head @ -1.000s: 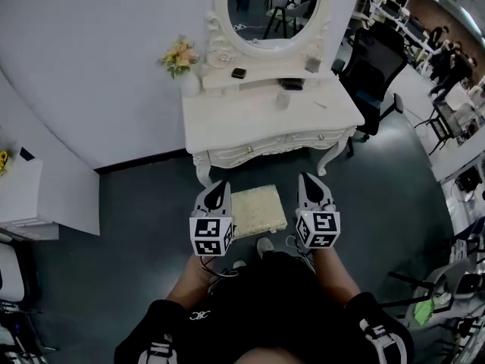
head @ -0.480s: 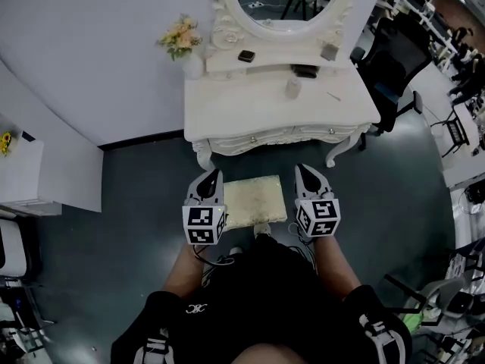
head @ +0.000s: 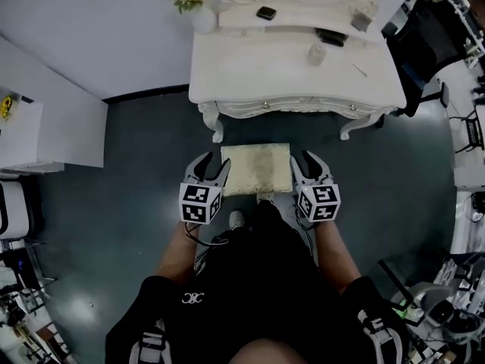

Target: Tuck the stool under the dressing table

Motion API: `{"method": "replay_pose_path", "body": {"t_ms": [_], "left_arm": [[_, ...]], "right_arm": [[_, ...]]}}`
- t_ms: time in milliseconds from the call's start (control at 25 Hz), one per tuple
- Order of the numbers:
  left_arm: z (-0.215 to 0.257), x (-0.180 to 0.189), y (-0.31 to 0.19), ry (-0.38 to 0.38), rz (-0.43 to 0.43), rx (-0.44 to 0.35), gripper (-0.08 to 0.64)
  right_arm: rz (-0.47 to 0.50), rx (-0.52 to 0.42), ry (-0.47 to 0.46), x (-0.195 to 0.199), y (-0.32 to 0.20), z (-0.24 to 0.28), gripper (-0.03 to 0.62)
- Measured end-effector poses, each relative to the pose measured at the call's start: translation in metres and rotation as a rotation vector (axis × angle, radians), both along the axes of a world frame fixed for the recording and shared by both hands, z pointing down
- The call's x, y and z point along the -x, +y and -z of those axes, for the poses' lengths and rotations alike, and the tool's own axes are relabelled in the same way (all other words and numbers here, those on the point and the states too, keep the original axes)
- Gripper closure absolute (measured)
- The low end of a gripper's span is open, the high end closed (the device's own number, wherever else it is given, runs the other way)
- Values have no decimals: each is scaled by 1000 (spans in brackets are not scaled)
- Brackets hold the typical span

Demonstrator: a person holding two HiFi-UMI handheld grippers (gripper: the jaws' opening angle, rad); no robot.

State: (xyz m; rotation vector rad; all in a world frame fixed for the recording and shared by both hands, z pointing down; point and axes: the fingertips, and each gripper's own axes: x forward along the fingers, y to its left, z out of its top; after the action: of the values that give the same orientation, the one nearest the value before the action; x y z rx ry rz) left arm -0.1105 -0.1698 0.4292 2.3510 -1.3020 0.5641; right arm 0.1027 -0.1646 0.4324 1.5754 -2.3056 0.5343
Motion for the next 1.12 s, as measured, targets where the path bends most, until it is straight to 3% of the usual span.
{"method": "replay_pose_path", "body": {"t_ms": [320,480,720,1000,1120], "left_arm": [[-108,5,24,-75,-41,202,337],[-167,8,31,-94,-57,264,337],[-260,10,42,-115,-97,269,330],[-377,6,60,-154,-163,262,318],[-429,13,69,-190,-180,282,318]], "right_arm": [[-20,136,31,-6,4,-95,428],[-23,207,63,-7,9,-152,426],[6,271,77,-8,27,-249,404],[48,350,157,-24,48,-370,380],[18,379,159,-32,52,-420,380]]}}
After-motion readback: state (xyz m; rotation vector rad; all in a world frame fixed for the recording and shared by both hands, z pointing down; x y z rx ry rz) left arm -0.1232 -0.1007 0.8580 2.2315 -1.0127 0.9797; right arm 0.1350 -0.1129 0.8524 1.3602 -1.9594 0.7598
